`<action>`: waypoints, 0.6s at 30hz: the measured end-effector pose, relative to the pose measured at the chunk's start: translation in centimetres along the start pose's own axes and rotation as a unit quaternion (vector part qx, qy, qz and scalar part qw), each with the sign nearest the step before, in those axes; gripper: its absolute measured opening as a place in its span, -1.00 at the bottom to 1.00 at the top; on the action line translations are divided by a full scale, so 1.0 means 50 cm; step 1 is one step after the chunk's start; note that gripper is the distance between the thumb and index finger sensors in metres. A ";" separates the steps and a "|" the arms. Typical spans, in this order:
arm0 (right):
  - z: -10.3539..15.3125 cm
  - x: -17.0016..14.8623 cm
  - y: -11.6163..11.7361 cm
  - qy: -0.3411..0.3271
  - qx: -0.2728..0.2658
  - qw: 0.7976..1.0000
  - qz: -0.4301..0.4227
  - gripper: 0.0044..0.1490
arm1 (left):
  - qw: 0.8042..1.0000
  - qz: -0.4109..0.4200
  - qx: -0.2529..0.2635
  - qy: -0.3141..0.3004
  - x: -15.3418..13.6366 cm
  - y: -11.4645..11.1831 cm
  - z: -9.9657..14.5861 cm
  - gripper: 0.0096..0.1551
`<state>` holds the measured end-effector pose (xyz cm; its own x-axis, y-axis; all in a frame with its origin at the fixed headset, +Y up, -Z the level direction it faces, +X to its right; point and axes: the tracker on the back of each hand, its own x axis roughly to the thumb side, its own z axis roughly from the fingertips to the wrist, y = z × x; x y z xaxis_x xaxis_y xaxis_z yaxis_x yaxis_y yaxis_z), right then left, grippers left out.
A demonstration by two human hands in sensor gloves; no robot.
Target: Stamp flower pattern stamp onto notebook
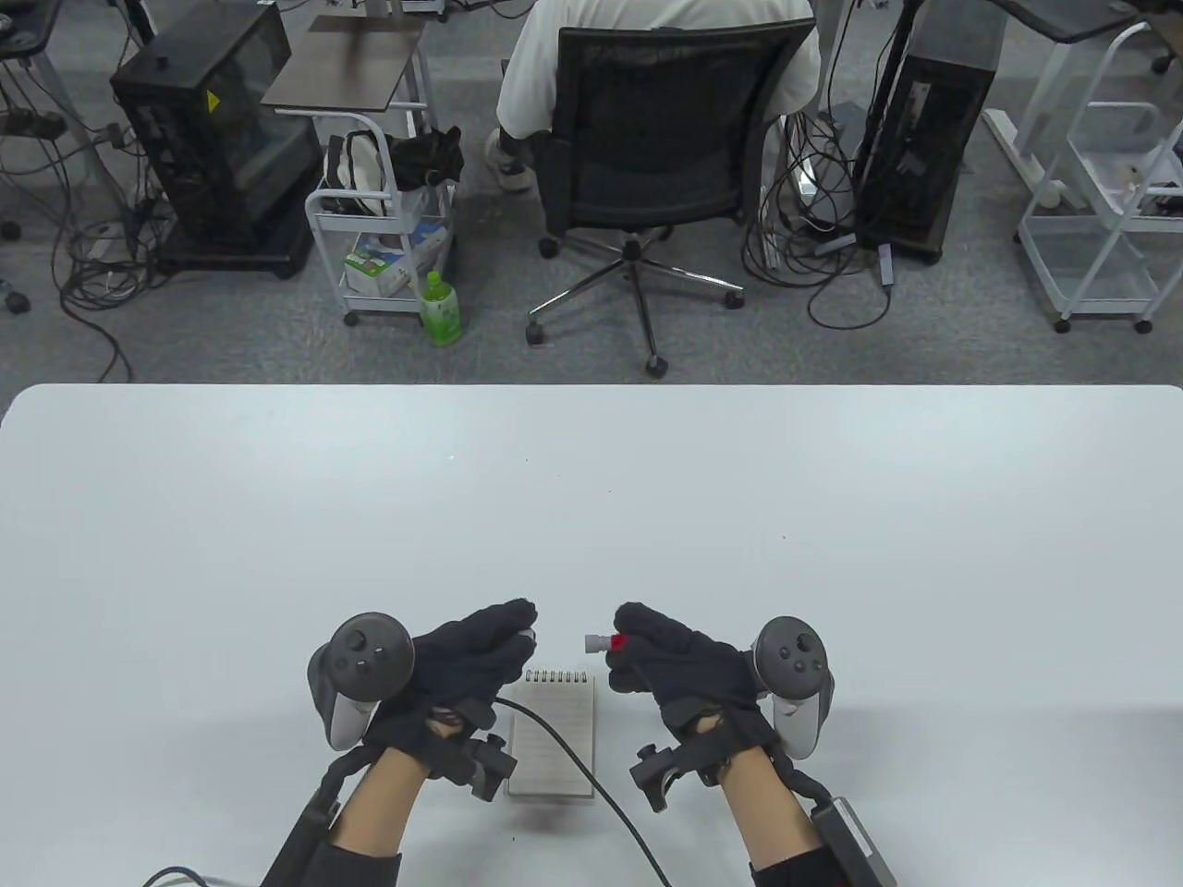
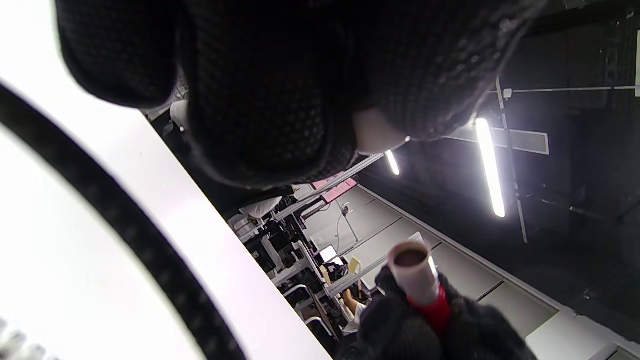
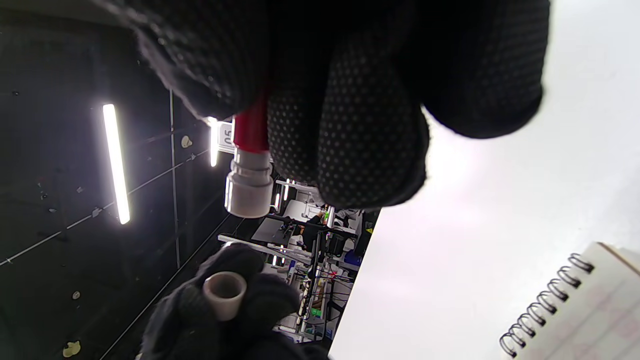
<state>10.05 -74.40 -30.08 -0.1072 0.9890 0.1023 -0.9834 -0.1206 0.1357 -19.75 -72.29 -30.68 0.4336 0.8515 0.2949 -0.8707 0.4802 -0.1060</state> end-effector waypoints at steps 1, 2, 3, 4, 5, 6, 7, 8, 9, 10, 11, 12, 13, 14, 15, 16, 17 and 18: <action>0.000 0.000 0.001 0.000 0.001 1.000 -0.002 -0.40 | 1.000 0.009 -0.005 0.004 -0.004 -0.005 0.001 -0.46; 0.001 0.000 0.004 0.000 0.001 1.000 -0.005 -0.40 | 1.000 0.021 -0.006 0.008 -0.009 -0.012 0.003 -0.46; 0.001 0.000 0.006 -0.001 -0.001 1.000 -0.007 -0.40 | 1.000 0.026 -0.006 0.012 -0.013 -0.017 0.003 -0.46; 0.001 0.001 0.008 -0.001 -0.001 1.000 -0.008 -0.40 | 0.999 0.027 -0.013 0.018 -0.018 -0.023 0.005 -0.46; 0.001 0.001 0.010 -0.001 0.001 1.000 -0.009 -0.40 | 0.999 0.029 -0.015 0.017 -0.020 -0.026 0.006 -0.46; 0.001 0.001 0.015 -0.001 0.005 1.000 -0.010 -0.40 | 0.999 0.037 -0.015 0.018 -0.022 -0.032 0.006 -0.46; 0.002 0.002 0.018 -0.001 0.008 1.000 -0.010 -0.40 | 0.999 0.039 -0.018 0.019 -0.023 -0.035 0.007 -0.46; 0.002 0.002 0.022 -0.002 0.012 1.000 -0.010 -0.40 | 0.999 0.040 -0.025 0.018 -0.022 -0.038 0.006 -0.46; 0.003 0.002 0.027 -0.003 0.015 1.000 -0.009 -0.40 | 0.999 0.042 -0.032 0.013 -0.021 -0.041 0.006 -0.46; 0.003 0.003 0.030 -0.003 0.016 1.000 -0.006 -0.40 | 0.998 0.046 -0.033 0.008 -0.020 -0.042 0.006 -0.46; 0.003 0.003 0.033 -0.004 0.019 1.000 -0.002 -0.40 | 0.998 0.055 -0.029 0.008 -0.018 -0.044 0.006 -0.46; 0.003 0.003 0.035 -0.004 0.022 1.000 -0.001 -0.40 | 0.998 0.060 -0.029 0.009 -0.017 -0.045 0.006 -0.46; 0.003 0.002 0.037 -0.003 0.023 1.000 0.000 -0.40 | 0.997 0.067 -0.030 0.008 -0.017 -0.047 0.006 -0.46; 0.003 0.001 0.039 -0.003 0.022 1.000 0.002 -0.40 | 0.997 0.071 -0.028 0.011 -0.018 -0.047 0.006 -0.46; 0.004 0.000 0.039 -0.002 0.018 1.000 0.003 -0.40 | 0.997 0.071 -0.027 0.012 -0.018 -0.047 0.007 -0.46; 0.004 0.000 0.039 -0.004 0.019 1.000 0.007 -0.41 | 0.997 0.070 -0.029 0.011 -0.018 -0.048 0.007 -0.46; 0.005 0.002 0.039 -0.009 0.014 1.000 0.017 -0.41 | 0.997 0.069 -0.028 0.012 -0.019 -0.048 0.007 -0.46; 0.006 0.005 0.040 -0.018 0.007 0.999 0.032 -0.41 | 0.997 0.068 -0.027 0.013 -0.019 -0.049 0.008 -0.46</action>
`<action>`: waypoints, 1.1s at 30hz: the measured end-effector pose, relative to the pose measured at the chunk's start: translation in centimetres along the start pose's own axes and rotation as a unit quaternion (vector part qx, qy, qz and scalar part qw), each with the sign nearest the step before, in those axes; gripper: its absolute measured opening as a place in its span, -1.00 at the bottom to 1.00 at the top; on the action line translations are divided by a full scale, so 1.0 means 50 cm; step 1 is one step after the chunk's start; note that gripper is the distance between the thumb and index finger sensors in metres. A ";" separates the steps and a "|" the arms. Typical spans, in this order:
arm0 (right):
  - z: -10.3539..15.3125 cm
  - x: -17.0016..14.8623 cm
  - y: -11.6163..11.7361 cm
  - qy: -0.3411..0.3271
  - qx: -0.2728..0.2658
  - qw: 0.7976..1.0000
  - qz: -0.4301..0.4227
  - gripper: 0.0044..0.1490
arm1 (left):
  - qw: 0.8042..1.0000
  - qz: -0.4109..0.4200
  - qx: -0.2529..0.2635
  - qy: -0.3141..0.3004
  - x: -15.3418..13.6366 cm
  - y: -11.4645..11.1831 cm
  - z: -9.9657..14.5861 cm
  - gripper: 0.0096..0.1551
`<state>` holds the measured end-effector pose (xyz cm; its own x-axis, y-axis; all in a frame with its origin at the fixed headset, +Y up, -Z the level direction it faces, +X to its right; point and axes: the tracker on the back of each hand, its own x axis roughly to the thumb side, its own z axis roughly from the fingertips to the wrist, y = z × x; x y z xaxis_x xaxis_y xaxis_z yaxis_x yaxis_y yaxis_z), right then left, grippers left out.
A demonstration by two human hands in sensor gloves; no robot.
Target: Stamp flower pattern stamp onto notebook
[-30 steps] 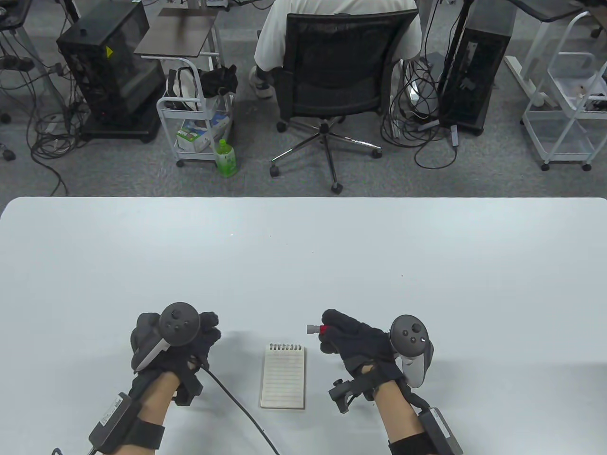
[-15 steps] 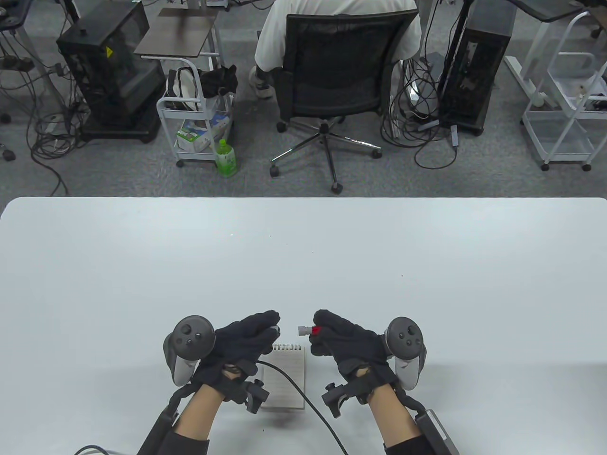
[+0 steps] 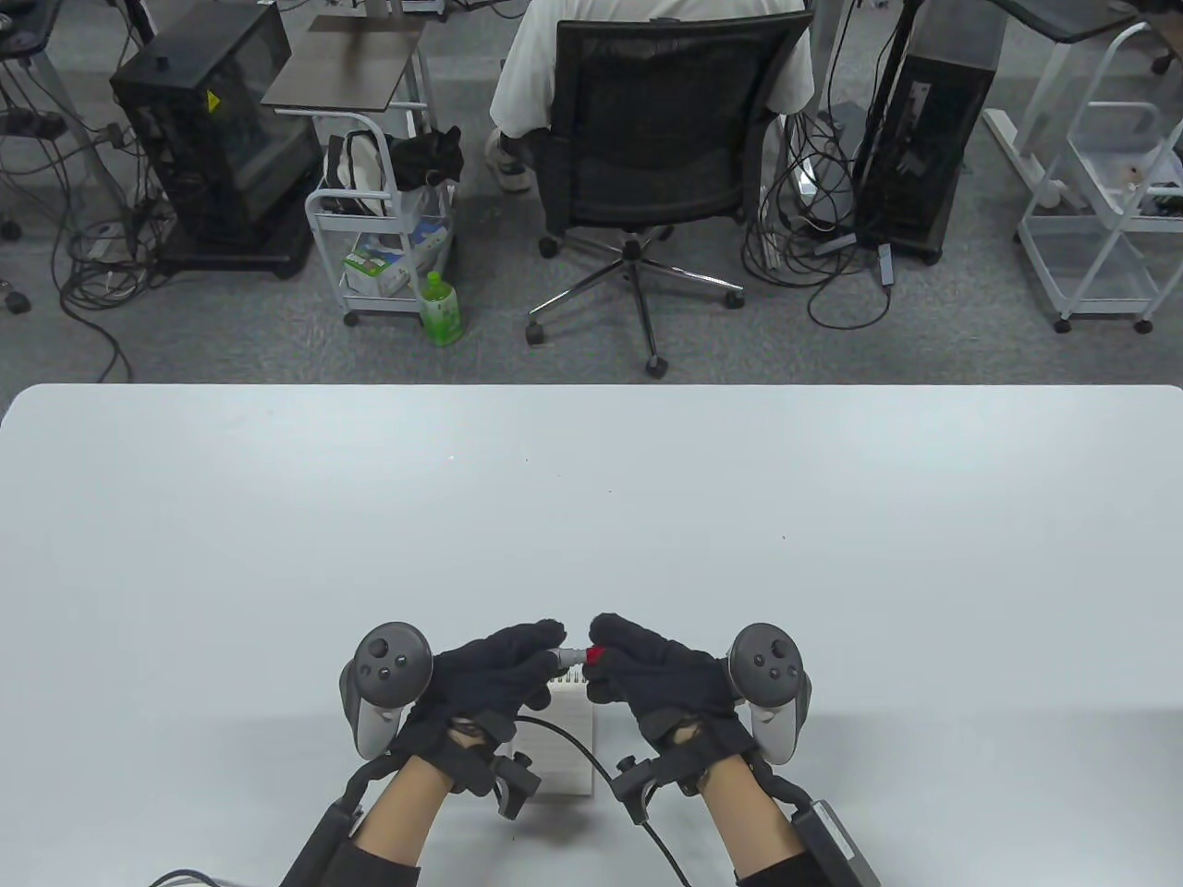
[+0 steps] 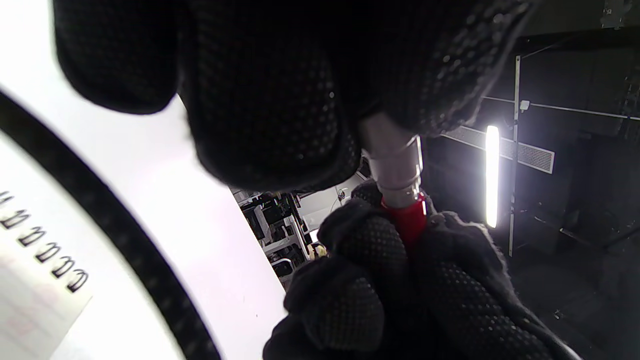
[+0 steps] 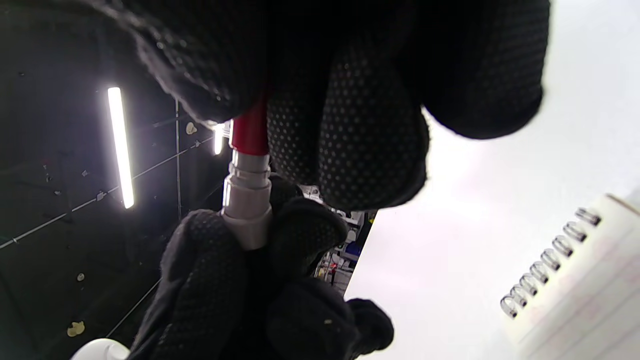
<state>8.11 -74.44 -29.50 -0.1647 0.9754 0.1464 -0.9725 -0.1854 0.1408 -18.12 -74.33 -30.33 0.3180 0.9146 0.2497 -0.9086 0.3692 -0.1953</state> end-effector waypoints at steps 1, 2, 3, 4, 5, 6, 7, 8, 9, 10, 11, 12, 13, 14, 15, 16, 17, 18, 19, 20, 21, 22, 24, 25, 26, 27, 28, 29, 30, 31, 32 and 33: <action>0.001 0.003 0.000 -0.008 -0.004 1.000 0.013 -0.41 | 1.000 -0.001 0.001 0.000 0.000 0.000 0.000 -0.46; 0.002 0.006 0.001 -0.015 -0.009 0.999 0.027 -0.41 | 1.000 -0.004 0.001 0.002 0.001 -0.001 0.001 -0.47; 0.003 0.010 0.002 -0.023 -0.013 0.999 0.040 -0.41 | 1.000 -0.008 0.003 0.003 0.001 0.000 0.001 -0.47; 0.004 0.014 0.005 -0.030 -0.015 0.998 0.050 -0.41 | 1.000 -0.012 0.005 -0.001 0.001 -0.001 0.001 -0.47; 0.005 0.015 0.008 -0.031 -0.012 0.998 0.053 -0.41 | 1.000 -0.013 0.003 -0.003 0.002 -0.002 0.002 -0.46; 0.005 0.015 0.013 -0.031 -0.007 0.998 0.051 -0.41 | 1.000 -0.014 0.001 -0.004 0.003 -0.004 0.002 -0.47; 0.006 0.015 0.015 -0.031 -0.006 0.998 0.049 -0.41 | 1.000 -0.015 0.000 -0.005 0.004 -0.005 0.002 -0.47; 0.007 0.014 0.016 -0.029 -0.014 0.998 0.046 -0.41 | 1.000 -0.017 0.005 -0.001 0.005 -0.004 0.004 -0.47; 0.006 0.014 0.016 -0.029 -0.012 0.999 0.044 -0.41 | 1.000 -0.017 0.004 -0.004 0.005 -0.005 0.003 -0.47; 0.006 0.013 0.016 -0.027 -0.009 0.999 0.042 -0.41 | 1.000 -0.017 0.003 -0.004 0.005 -0.004 0.003 -0.47; 0.006 0.012 0.016 -0.026 -0.008 0.999 0.038 -0.41 | 1.000 -0.016 0.000 -0.003 0.005 -0.005 0.003 -0.47; 0.006 0.011 0.016 -0.025 -0.008 0.999 0.037 -0.41 | 1.000 -0.016 -0.001 -0.003 0.005 -0.005 0.004 -0.47; 0.006 0.011 0.016 -0.024 -0.008 0.999 0.037 -0.41 | 1.000 -0.019 -0.001 -0.003 0.005 -0.006 0.004 -0.46; 0.006 0.010 0.016 -0.023 -0.009 0.999 0.037 -0.41 | 1.000 -0.025 -0.003 -0.003 0.006 -0.007 0.004 -0.46; 0.006 0.010 0.016 -0.022 -0.009 0.999 0.036 -0.41 | 1.000 -0.028 -0.005 -0.005 0.006 -0.008 0.004 -0.46; 0.006 0.010 0.016 -0.022 -0.008 0.999 0.035 -0.41 | 0.999 -0.032 -0.006 -0.009 0.008 -0.008 0.005 -0.45; 0.006 0.010 0.015 -0.021 -0.009 0.999 0.035 -0.41 | 0.999 -0.040 -0.008 -0.010 0.009 -0.008 0.005 -0.44; 0.005 0.011 0.014 -0.021 -0.009 0.999 0.035 -0.41 | 0.999 -0.050 -0.012 -0.013 0.011 -0.005 0.005 -0.41; 0.005 0.011 0.013 -0.021 -0.010 0.999 0.035 -0.41 | 0.998 -0.059 -0.012 -0.015 0.014 -0.002 0.005 -0.39; 0.005 0.011 0.010 -0.021 -0.012 0.999 0.033 -0.41 | 0.997 -0.075 -0.012 -0.014 0.016 0.005 0.005 -0.38; 0.005 0.010 0.008 -0.020 -0.014 0.999 0.032 -0.41 | 0.996 -0.086 -0.014 -0.012 0.018 0.011 0.004 -0.36; 0.004 0.009 0.005 -0.020 -0.016 0.999 0.031 -0.41 | 0.995 -0.103 -0.014 -0.011 0.020 0.022 0.003 -0.35; 0.004 0.007 -0.001 -0.018 -0.019 0.999 0.031 -0.41 | 0.989 -0.144 -0.018 -0.007 0.023 0.047 0.003 -0.34; 0.003 0.005 -0.004 -0.017 -0.019 0.999 0.031 -0.40 | 0.985 -0.172 -0.014 -0.003 0.024 0.066 0.005 -0.33; 0.003 0.004 -0.007 -0.015 -0.019 0.999 0.033 -0.41 | 0.981 -0.192 -0.010 -0.001 0.024 0.080 0.006 -0.32; 0.002 0.002 -0.010 -0.013 -0.018 0.999 0.033 -0.41 | 0.976 -0.218 -0.004 0.004 0.022 0.103 0.009 -0.32; 0.002 0.001 -0.012 -0.011 -0.017 0.999 0.033 -0.41 | 0.971 -0.237 0.003 0.011 0.018 0.121 0.013 -0.31; 0.001 -0.001 -0.014 -0.010 -0.018 0.999 0.032 -0.41 | 0.966 -0.259 0.010 0.019 0.012 0.141 0.018 -0.30; 0.000 -0.002 -0.015 -0.008 -0.019 0.999 0.032 -0.41 | 0.960 -0.278 0.017 0.027 0.002 0.159 0.024 -0.30; 0.000 -0.003 -0.016 -0.007 -0.019 0.999 0.032 -0.41 | 0.956 -0.291 0.022 0.032 -0.007 0.172 0.030 -0.29; -0.001 -0.005 -0.016 -0.005 -0.019 0.999 0.033 -0.40 | 0.951 -0.307 0.025 0.041 -0.019 0.185 0.037 -0.29; -0.002 -0.006 -0.016 -0.004 -0.018 0.999 0.035 -0.41 | 0.949 -0.312 0.026 0.046 -0.028 0.192 0.042 -0.29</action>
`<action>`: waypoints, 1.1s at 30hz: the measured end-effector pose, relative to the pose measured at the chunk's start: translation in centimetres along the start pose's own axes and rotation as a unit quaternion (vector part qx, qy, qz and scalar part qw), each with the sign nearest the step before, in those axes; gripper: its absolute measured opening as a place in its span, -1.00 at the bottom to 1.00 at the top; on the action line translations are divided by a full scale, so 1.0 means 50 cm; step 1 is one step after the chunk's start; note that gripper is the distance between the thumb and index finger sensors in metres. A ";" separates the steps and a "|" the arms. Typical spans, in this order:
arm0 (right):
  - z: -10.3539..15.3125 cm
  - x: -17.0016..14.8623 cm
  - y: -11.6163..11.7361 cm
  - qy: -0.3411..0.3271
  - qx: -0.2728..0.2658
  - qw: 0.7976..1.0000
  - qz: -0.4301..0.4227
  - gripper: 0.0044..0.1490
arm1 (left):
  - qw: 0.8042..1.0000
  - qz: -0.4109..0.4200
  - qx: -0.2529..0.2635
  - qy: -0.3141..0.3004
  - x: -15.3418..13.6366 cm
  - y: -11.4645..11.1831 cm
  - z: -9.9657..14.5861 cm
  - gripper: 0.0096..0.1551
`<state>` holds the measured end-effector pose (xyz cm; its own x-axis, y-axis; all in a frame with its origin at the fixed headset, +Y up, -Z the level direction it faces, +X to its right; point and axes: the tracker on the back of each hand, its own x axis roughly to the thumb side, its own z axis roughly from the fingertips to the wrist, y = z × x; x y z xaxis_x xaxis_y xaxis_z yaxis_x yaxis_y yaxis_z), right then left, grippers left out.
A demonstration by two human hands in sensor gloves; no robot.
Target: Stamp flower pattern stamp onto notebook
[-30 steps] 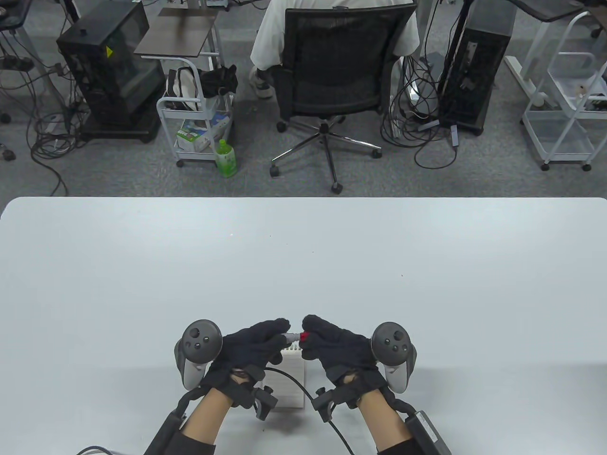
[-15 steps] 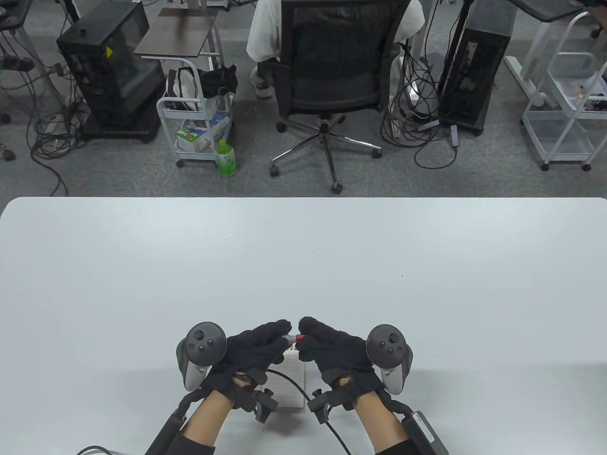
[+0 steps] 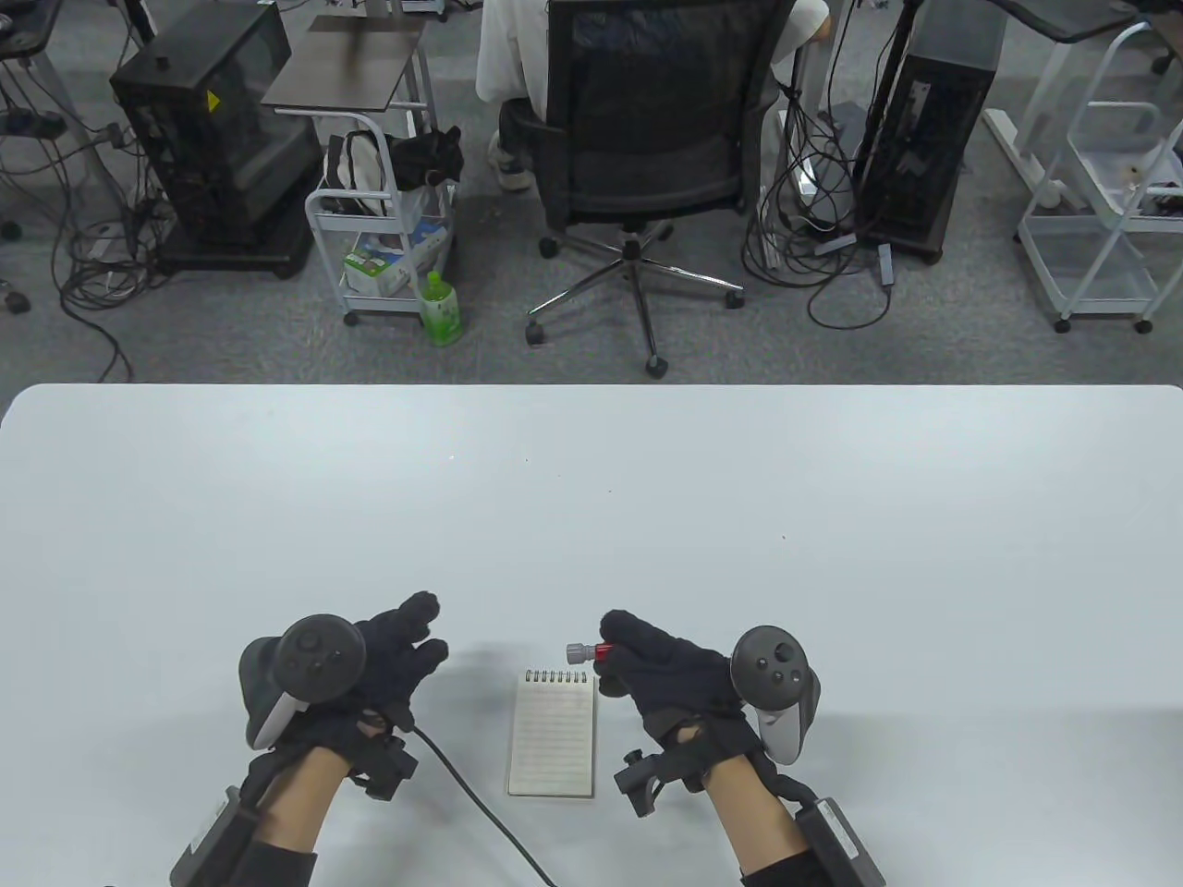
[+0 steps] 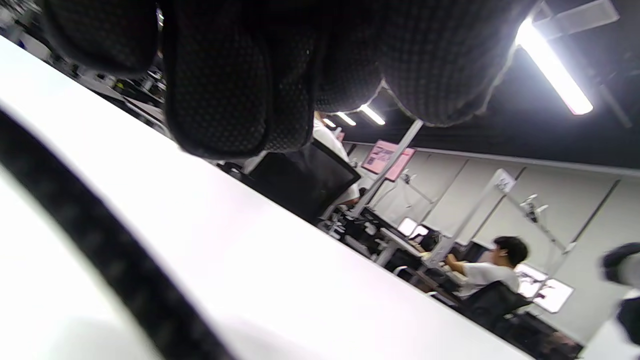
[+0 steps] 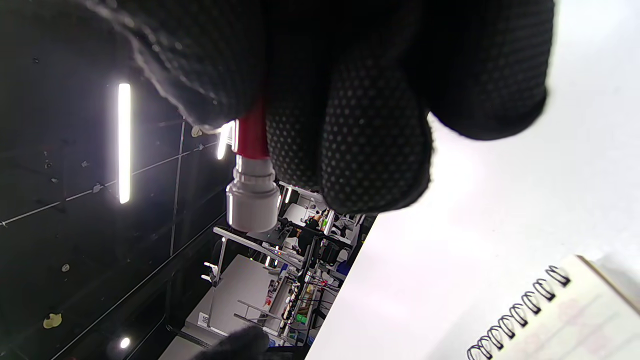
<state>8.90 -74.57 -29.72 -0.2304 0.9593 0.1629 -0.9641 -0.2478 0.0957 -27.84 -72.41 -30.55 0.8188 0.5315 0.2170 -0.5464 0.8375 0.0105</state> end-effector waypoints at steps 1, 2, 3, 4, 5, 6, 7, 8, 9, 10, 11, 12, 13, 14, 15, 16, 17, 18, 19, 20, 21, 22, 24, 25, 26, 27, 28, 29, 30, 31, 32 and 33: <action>-0.001 0.000 0.002 0.000 0.005 1.000 0.001 -0.41 | 1.000 -0.008 -0.003 0.005 -0.016 -0.002 0.006 -0.28; -0.001 0.000 0.003 -0.001 0.012 1.000 0.002 -0.40 | 1.000 -0.012 -0.007 0.008 -0.026 -0.004 0.009 -0.28; -0.001 0.001 0.006 -0.005 0.023 1.000 0.009 -0.41 | 1.000 -0.012 -0.018 0.012 -0.038 -0.007 0.013 -0.27; -0.001 0.002 0.008 -0.007 0.024 1.000 0.016 -0.40 | 1.000 -0.013 -0.024 0.013 -0.046 -0.009 0.017 -0.28; -0.001 0.002 0.010 -0.008 0.025 0.999 0.024 -0.40 | 1.000 -0.015 -0.022 0.015 -0.054 -0.010 0.020 -0.28; -0.002 0.001 0.012 -0.009 0.027 0.999 0.031 -0.41 | 1.000 -0.014 -0.020 0.014 -0.060 -0.012 0.022 -0.28; -0.002 -0.002 0.014 -0.008 0.030 0.999 0.036 -0.41 | 1.000 -0.012 -0.021 0.015 -0.065 -0.014 0.023 -0.27; -0.003 -0.004 0.015 -0.006 0.029 0.999 0.038 -0.40 | 0.999 -0.013 -0.024 0.016 -0.067 -0.015 0.023 -0.27; -0.003 -0.008 0.016 -0.001 0.029 0.999 0.039 -0.40 | 0.999 -0.017 -0.031 0.016 -0.068 -0.014 0.023 -0.27; -0.003 -0.009 0.015 -0.001 0.029 0.999 0.041 -0.40 | 0.999 -0.018 -0.029 0.015 -0.067 -0.014 0.024 -0.26; -0.005 -0.009 0.012 -0.002 0.027 0.998 0.049 -0.40 | 0.999 -0.021 -0.022 0.011 -0.066 -0.012 0.024 -0.26; -0.007 -0.006 0.008 -0.002 0.025 0.998 0.058 -0.40 | 0.999 -0.022 -0.021 0.009 -0.065 -0.012 0.024 -0.26; -0.008 -0.003 0.004 -0.004 0.023 0.997 0.068 -0.40 | 0.999 -0.021 -0.023 0.010 -0.066 -0.012 0.024 -0.26; -0.011 0.003 -0.004 -0.007 0.017 0.996 0.088 -0.40 | 0.999 -0.020 -0.025 0.010 -0.066 -0.012 0.024 -0.26; -0.014 0.007 -0.009 -0.008 0.007 0.994 0.104 -0.40 | 0.999 -0.020 -0.025 0.010 -0.065 -0.012 0.024 -0.26; -0.021 0.015 -0.018 -0.008 -0.004 0.990 0.138 -0.41 | 0.999 -0.019 -0.029 0.010 -0.067 -0.014 0.024 -0.26; -0.027 0.020 -0.025 -0.010 -0.006 0.986 0.167 -0.41 | 0.999 -0.019 -0.031 0.010 -0.068 -0.016 0.024 -0.26; -0.037 0.027 -0.034 -0.014 -0.011 0.978 0.208 -0.43 | 0.999 -0.019 -0.033 0.011 -0.069 -0.017 0.024 -0.26; -0.049 0.034 -0.043 -0.015 -0.015 0.966 0.258 -0.43 | 0.999 -0.021 -0.035 0.011 -0.070 -0.018 0.024 -0.26; -0.059 0.038 -0.048 -0.018 -0.018 0.955 0.295 -0.43 | 0.999 -0.022 -0.036 0.011 -0.070 -0.017 0.024 -0.27; -0.069 0.042 -0.052 -0.017 -0.017 0.942 0.336 -0.44 | 0.999 -0.023 -0.037 0.011 -0.070 -0.016 0.025 -0.27; -0.082 0.045 -0.055 -0.013 -0.016 0.924 0.382 -0.44 | 0.999 -0.024 -0.037 0.010 -0.070 -0.015 0.026 -0.27; -0.103 0.047 -0.055 -0.007 -0.007 0.890 0.456 -0.44 | 0.999 -0.025 -0.036 0.010 -0.070 -0.014 0.028 -0.27; -0.114 0.045 -0.050 -0.003 0.004 0.868 0.496 -0.44 | 0.999 -0.024 -0.038 0.011 -0.071 -0.014 0.028 -0.27; -0.123 0.041 -0.041 -0.004 0.015 0.850 0.527 -0.44 | 0.999 -0.024 -0.039 0.011 -0.071 -0.014 0.028 -0.28; -0.128 0.038 -0.034 -0.004 0.023 0.839 0.544 -0.45 | 0.999 -0.025 -0.040 0.011 -0.071 -0.014 0.028 -0.29; -0.134 0.033 -0.022 -0.004 0.038 0.821 0.570 -0.45 | 0.999 -0.028 -0.041 0.010 -0.071 -0.014 0.029 -0.30; -0.137 0.026 -0.010 -0.007 0.047 0.806 0.590 -0.45 | 0.999 -0.032 -0.043 0.009 -0.071 -0.015 0.028 -0.30; -0.138 0.021 -0.002 -0.009 0.049 0.800 0.598 -0.45 | 0.998 -0.034 -0.044 0.008 -0.071 -0.015 0.028 -0.29; -0.139 0.012 0.011 -0.007 0.057 0.795 0.604 -0.45 | 0.998 -0.038 -0.045 0.007 -0.071 -0.016 0.028 -0.29; -0.140 0.006 0.019 -0.006 0.063 0.794 0.604 -0.45 | 0.998 -0.041 -0.047 0.007 -0.071 -0.017 0.028 -0.29; -0.141 -0.001 0.030 -0.005 0.071 0.791 0.608 -0.45 | 0.998 -0.046 -0.049 0.006 -0.071 -0.019 0.028 -0.29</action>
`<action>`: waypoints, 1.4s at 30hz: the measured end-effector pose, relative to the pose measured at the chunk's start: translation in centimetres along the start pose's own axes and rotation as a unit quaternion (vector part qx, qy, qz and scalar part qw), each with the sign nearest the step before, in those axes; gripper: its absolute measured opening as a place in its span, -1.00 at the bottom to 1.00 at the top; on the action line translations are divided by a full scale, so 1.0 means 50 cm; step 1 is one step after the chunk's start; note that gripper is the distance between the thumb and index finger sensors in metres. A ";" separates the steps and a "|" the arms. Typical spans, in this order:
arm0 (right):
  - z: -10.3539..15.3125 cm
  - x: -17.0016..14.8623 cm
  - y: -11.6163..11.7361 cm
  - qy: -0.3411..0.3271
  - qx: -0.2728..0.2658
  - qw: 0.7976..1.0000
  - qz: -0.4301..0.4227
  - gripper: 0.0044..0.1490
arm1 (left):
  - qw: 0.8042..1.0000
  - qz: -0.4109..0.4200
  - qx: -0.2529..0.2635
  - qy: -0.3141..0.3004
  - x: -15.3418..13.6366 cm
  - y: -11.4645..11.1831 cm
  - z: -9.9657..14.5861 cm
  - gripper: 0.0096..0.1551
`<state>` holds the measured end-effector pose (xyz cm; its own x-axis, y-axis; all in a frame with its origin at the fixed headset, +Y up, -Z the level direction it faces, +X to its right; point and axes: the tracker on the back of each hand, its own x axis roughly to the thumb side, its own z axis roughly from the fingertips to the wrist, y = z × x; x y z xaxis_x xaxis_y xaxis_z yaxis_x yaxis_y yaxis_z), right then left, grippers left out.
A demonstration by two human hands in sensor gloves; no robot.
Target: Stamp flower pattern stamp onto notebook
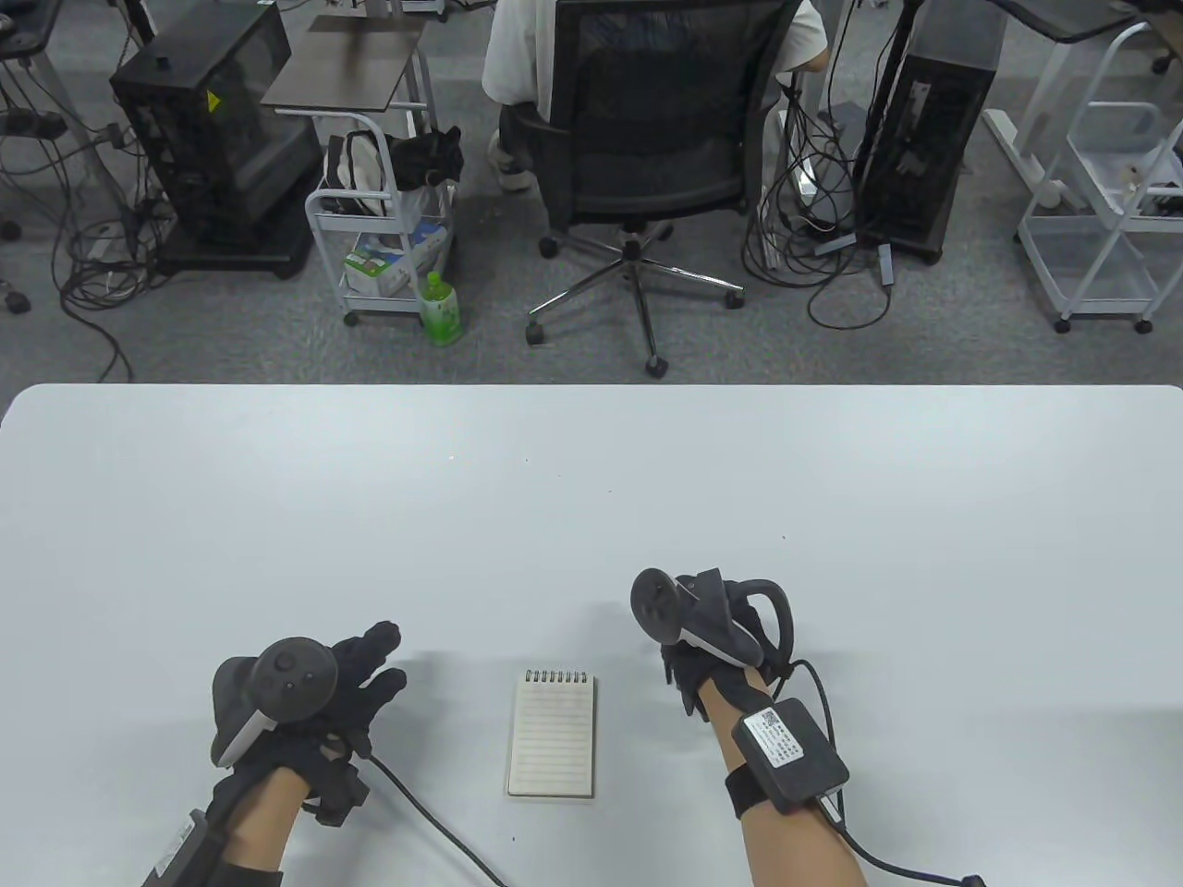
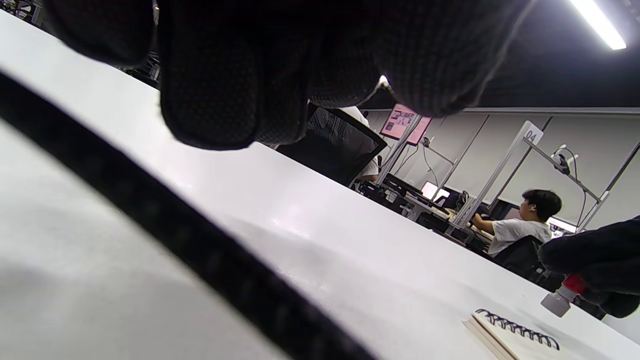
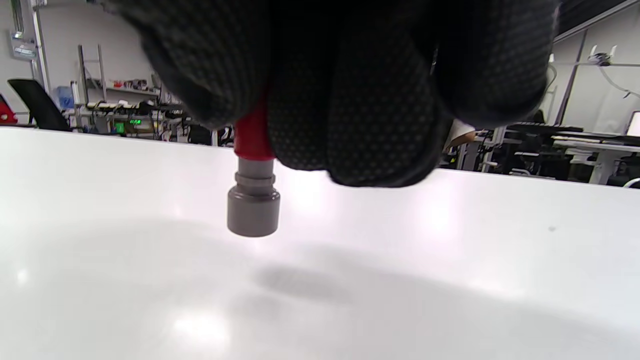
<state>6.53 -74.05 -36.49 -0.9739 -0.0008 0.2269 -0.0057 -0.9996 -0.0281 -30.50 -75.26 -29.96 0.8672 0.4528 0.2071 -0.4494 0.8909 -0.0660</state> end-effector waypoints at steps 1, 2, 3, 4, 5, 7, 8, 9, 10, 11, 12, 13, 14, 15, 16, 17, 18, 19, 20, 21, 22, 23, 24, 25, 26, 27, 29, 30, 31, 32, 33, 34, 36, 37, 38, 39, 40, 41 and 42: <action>-0.002 0.007 0.007 -0.003 0.003 1.000 0.010 -0.45 | 1.000 -0.006 -0.003 0.000 0.001 -0.001 0.000 -0.29; -0.004 0.011 0.011 -0.004 0.005 1.000 0.017 -0.45 | 1.000 -0.012 -0.006 0.000 0.001 -0.002 -0.001 -0.29; -0.006 0.014 0.014 -0.005 0.007 1.000 0.023 -0.45 | 1.000 -0.015 -0.007 -0.001 0.002 -0.003 -0.001 -0.29; -0.007 0.016 0.018 -0.004 0.010 1.000 0.028 -0.45 | 1.000 -0.014 -0.008 -0.002 0.002 -0.004 -0.001 -0.29; -0.008 0.017 0.023 -0.001 0.017 0.999 0.028 -0.45 | 1.000 -0.015 -0.008 -0.002 0.003 -0.005 -0.002 -0.29; -0.008 0.017 0.025 0.004 0.011 1.000 0.023 -0.45 | 1.000 -0.017 -0.009 -0.004 0.004 -0.006 -0.002 -0.29; -0.008 0.017 0.025 0.003 0.012 1.000 0.023 -0.44 | 1.000 -0.017 -0.010 -0.004 0.004 -0.006 -0.003 -0.28; -0.008 0.017 0.024 0.004 0.014 1.000 0.024 -0.44 | 1.000 -0.017 -0.011 -0.004 0.004 -0.007 -0.003 -0.28; -0.008 0.016 0.023 0.004 0.016 1.000 0.025 -0.42 | 1.000 -0.018 -0.011 -0.003 0.004 -0.007 -0.003 -0.28; -0.008 0.015 0.022 0.005 0.018 1.000 0.025 -0.41 | 1.000 -0.019 -0.012 -0.003 0.004 -0.007 -0.003 -0.28; -0.008 0.015 0.021 0.006 0.022 0.999 0.023 -0.40 | 1.000 -0.019 -0.014 -0.002 0.004 -0.008 -0.003 -0.29; -0.008 0.013 0.019 0.008 0.024 0.999 0.022 -0.37 | 1.000 -0.019 -0.015 -0.002 0.004 -0.008 -0.003 -0.28; -0.007 0.013 0.018 0.008 0.024 0.999 0.020 -0.33 | 1.000 -0.019 -0.015 -0.001 0.005 -0.008 -0.003 -0.28; -0.007 0.011 0.015 0.009 0.023 1.000 0.019 -0.30 | 1.000 -0.020 -0.016 -0.001 0.005 -0.008 -0.003 -0.28; -0.005 0.009 0.011 0.008 0.023 1.000 0.018 -0.27 | 1.000 -0.020 -0.017 -0.001 0.005 -0.008 -0.003 -0.28; -0.003 0.007 0.007 0.008 0.023 1.000 0.014 -0.22 | 1.000 -0.021 -0.017 -0.001 0.005 -0.008 -0.003 -0.27; -0.001 0.004 0.001 0.009 0.023 1.000 0.009 -0.20 | 1.000 -0.021 -0.018 -0.002 0.005 -0.008 -0.002 -0.27; 0.002 0.001 -0.003 0.009 0.019 1.000 0.006 -0.18 | 1.000 -0.021 -0.017 -0.002 0.005 -0.008 -0.002 -0.26; 0.008 -0.004 -0.012 0.008 0.008 1.000 0.000 -0.17 | 1.000 -0.021 -0.017 -0.003 0.005 -0.008 -0.002 -0.26; 0.016 -0.010 -0.021 0.005 -0.006 1.000 -0.008 -0.17 | 1.000 -0.022 -0.017 -0.004 0.005 -0.008 -0.001 -0.26; 0.023 -0.014 -0.027 0.003 -0.016 1.000 -0.014 -0.17 | 1.000 -0.024 -0.018 -0.005 0.006 -0.008 -0.001 -0.26; 0.035 -0.022 -0.036 0.001 -0.029 0.999 -0.022 -0.16 | 0.999 -0.026 -0.018 -0.006 0.007 -0.007 -0.001 -0.26; 0.047 -0.030 -0.042 -0.002 -0.038 0.999 -0.030 -0.15 | 0.999 -0.029 -0.018 -0.008 0.008 -0.007 -0.001 -0.26; 0.059 -0.036 -0.046 -0.006 -0.043 0.998 -0.038 -0.14 | 0.999 -0.031 -0.018 -0.009 0.010 -0.006 -0.001 -0.25; 0.074 -0.044 -0.048 -0.016 -0.044 0.998 -0.050 -0.12 | 0.999 -0.032 -0.017 -0.011 0.011 -0.006 0.000 -0.25; 0.085 -0.049 -0.049 -0.025 -0.043 0.997 -0.060 -0.12 | 0.999 -0.032 -0.017 -0.012 0.011 -0.005 0.000 -0.25; 0.115 -0.063 -0.046 -0.044 -0.050 0.994 -0.083 -0.11 | 0.999 -0.034 -0.014 -0.015 0.013 -0.002 0.004 -0.25; 0.133 -0.072 -0.042 -0.050 -0.058 0.993 -0.092 -0.11 | 0.999 -0.036 -0.013 -0.017 0.015 -0.001 0.007 -0.25; 0.144 -0.077 -0.038 -0.053 -0.063 0.992 -0.095 -0.11 | 0.999 -0.038 -0.014 -0.018 0.016 0.000 0.008 -0.25; 0.158 -0.085 -0.032 -0.055 -0.069 0.991 -0.096 -0.11 | 0.999 -0.041 -0.014 -0.019 0.017 0.001 0.010 -0.25; 0.166 -0.090 -0.026 -0.055 -0.073 0.991 -0.094 -0.11 | 0.999 -0.044 -0.014 -0.020 0.018 0.001 0.011 -0.25; 0.171 -0.097 -0.019 -0.054 -0.069 0.992 -0.087 -0.11 | 0.999 -0.045 -0.015 -0.021 0.019 0.001 0.011 -0.25; 0.179 -0.108 -0.011 -0.050 -0.048 0.995 -0.069 -0.11 | 0.998 -0.047 -0.017 -0.022 0.022 0.001 0.010 -0.25; 0.183 -0.114 -0.008 -0.046 -0.049 0.996 -0.066 -0.11 | 0.999 -0.047 -0.016 -0.022 0.024 0.000 0.010 -0.25; 0.184 -0.119 -0.004 -0.043 -0.051 0.996 -0.067 -0.12 | 0.998 -0.047 -0.016 -0.023 0.026 -0.001 0.009 -0.25; 0.185 -0.126 0.001 -0.040 -0.044 0.996 -0.068 -0.12 | 0.998 -0.051 -0.016 -0.025 0.030 -0.003 0.008 -0.25; 0.184 -0.129 0.004 -0.038 -0.039 0.996 -0.068 -0.12 | 0.998 -0.055 -0.016 -0.025 0.032 -0.003 0.008 -0.25; 0.184 -0.134 0.010 -0.035 -0.034 0.997 -0.068 -0.12 | 0.998 -0.060 -0.016 -0.026 0.034 -0.005 0.007 -0.25; 0.182 -0.139 0.015 -0.035 -0.029 0.997 -0.065 -0.12 | 0.997 -0.065 -0.016 -0.027 0.036 -0.006 0.007 -0.25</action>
<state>15.36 -75.04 -29.23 -0.9460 0.1239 0.2996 -0.1454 -0.9881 -0.0504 -28.87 -74.71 -29.25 0.9046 0.3320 0.2674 -0.3265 0.9429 -0.0659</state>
